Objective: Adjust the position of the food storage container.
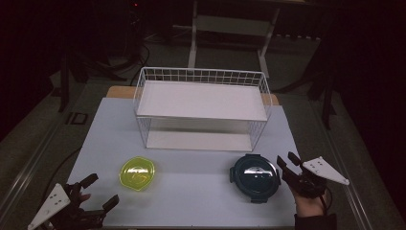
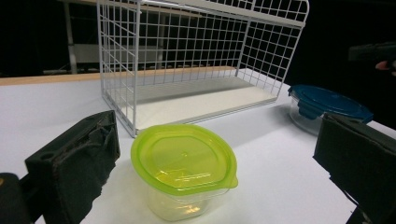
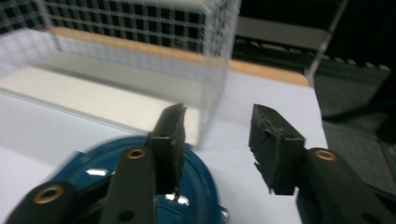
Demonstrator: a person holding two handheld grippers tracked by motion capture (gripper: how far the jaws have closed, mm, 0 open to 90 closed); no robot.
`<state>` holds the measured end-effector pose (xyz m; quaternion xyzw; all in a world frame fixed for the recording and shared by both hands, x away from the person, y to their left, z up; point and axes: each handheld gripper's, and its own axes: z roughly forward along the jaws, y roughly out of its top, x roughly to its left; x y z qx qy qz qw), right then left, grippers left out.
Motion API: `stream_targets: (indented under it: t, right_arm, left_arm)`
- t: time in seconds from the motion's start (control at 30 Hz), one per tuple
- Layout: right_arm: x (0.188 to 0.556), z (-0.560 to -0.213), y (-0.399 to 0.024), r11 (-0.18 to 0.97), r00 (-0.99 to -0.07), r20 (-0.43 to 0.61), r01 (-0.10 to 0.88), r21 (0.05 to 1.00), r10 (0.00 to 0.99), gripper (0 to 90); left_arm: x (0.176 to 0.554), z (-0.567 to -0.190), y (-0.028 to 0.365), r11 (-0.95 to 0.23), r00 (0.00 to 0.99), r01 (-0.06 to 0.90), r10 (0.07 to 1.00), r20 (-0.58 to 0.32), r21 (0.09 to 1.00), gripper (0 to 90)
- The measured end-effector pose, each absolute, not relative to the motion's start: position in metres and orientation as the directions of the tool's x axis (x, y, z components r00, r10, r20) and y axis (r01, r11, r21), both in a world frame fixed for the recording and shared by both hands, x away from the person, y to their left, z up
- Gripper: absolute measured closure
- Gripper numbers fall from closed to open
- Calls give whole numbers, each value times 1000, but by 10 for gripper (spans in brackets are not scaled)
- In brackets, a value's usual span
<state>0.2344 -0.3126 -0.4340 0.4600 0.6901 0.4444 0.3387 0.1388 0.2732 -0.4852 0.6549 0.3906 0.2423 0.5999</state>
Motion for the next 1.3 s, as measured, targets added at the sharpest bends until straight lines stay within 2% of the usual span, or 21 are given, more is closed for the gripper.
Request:
stream_targets:
  t: [0.23, 0.3, 0.33, 0.37, 0.5, 0.67, 1.3]
  right_arm:
    - [247, -460, -331, 187, -301, -59, 419, 888, 952, 776]
    - [248, -465, -334, 188, -304, -54, 431, 883, 951, 803]
    - [249, -470, -338, 186, -298, -48, 455, 871, 953, 867]
    - [250, -473, -339, 180, -300, -37, 466, 866, 953, 890]
    - [250, -487, -341, 204, -300, -53, 498, 843, 953, 900]
    - [249, -499, -340, 199, -314, -27, 532, 823, 949, 900]
    - [244, -507, -324, 218, -353, -15, 543, 811, 935, 900]
  left_arm:
    - [139, -486, 273, 23, 576, 219, 804, -148, 975, 0]
    - [139, -486, 273, 23, 576, 219, 804, -148, 975, 0]
    - [139, -486, 273, 23, 575, 221, 805, -149, 975, 0]
    - [139, -486, 273, 23, 574, 221, 805, -149, 975, 0]
    - [139, -486, 273, 33, 568, 223, 808, -157, 974, 0]
    - [139, -486, 272, 29, 569, 224, 808, -155, 974, 0]
    - [140, -487, 271, 20, 576, 232, 803, -154, 972, 0]
